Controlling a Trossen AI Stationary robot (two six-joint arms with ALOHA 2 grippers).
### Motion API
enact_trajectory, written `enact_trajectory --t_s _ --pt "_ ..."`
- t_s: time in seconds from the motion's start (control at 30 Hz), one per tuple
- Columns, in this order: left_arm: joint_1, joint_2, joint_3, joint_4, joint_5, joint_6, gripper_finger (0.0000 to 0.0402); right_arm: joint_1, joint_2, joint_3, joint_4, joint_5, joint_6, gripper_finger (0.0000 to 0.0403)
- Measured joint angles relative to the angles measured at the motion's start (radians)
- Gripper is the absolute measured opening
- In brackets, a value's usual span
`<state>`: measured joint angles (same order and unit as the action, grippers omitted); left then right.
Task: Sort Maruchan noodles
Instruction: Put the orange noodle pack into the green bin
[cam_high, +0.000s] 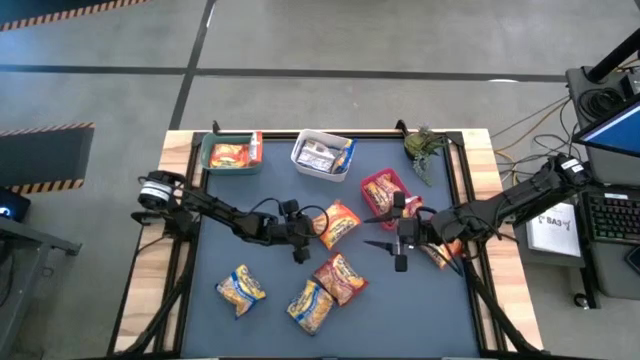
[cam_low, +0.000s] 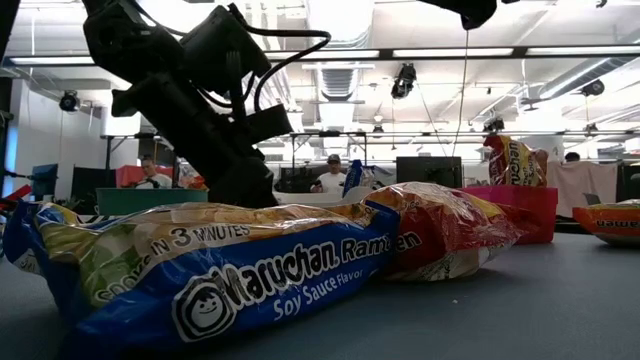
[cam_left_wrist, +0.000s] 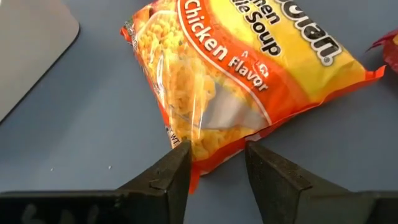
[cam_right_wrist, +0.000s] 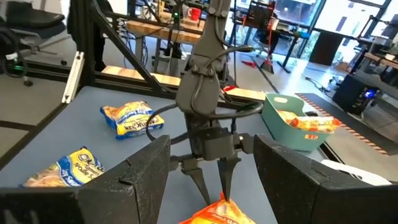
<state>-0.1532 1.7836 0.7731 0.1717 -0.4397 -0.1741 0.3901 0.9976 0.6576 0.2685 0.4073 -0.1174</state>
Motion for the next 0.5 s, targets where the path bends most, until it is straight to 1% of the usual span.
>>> enact_trajectory --t_s 0.17,0.33,0.4,0.5 --pt "0.0 0.0 0.0 -0.008 -0.002 0.0 0.0087 0.0 -0.002 -0.011 0.027 -0.053 -0.034 0.0219" --pt "0.0 0.0 0.0 -0.036 -0.034 0.0 0.0014 -0.001 -0.002 -0.02 0.045 -0.067 -0.04 0.0219" --pt "0.0 0.0 0.002 -0.065 -0.034 0.001 0.0007 -0.001 -0.002 -0.021 0.047 -0.067 -0.04 0.0219" --pt "-0.009 -0.01 0.03 -0.224 -0.056 -0.001 0.0002 -0.001 -0.002 -0.021 0.048 -0.067 -0.038 0.0219"
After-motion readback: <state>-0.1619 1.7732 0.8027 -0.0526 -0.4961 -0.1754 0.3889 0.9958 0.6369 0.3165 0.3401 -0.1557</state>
